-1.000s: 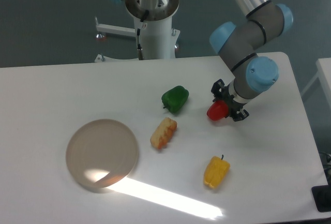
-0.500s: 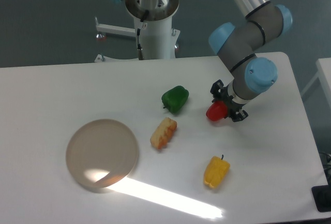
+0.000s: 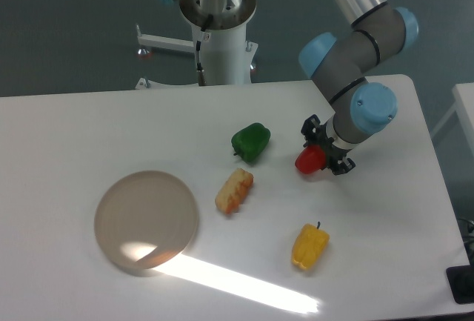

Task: Place the red pepper on the table
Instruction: 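Lower the red pepper onto the table beside the green pepper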

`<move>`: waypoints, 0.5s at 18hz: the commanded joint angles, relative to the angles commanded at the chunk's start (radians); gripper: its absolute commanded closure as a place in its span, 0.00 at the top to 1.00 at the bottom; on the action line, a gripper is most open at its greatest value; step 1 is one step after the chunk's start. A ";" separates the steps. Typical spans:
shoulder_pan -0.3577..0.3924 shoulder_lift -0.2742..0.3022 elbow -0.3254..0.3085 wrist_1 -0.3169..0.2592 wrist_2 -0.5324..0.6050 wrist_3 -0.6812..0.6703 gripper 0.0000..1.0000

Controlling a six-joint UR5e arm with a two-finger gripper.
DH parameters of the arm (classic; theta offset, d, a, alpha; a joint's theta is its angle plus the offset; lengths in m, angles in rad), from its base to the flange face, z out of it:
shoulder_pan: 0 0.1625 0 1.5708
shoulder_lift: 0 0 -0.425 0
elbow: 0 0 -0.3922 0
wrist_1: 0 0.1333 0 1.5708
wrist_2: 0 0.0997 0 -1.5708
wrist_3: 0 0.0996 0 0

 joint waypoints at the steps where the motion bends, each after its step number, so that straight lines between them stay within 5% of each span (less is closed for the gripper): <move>1: 0.002 0.000 -0.002 0.000 0.000 0.000 0.67; 9: 0.002 0.002 -0.011 0.000 -0.002 0.000 0.69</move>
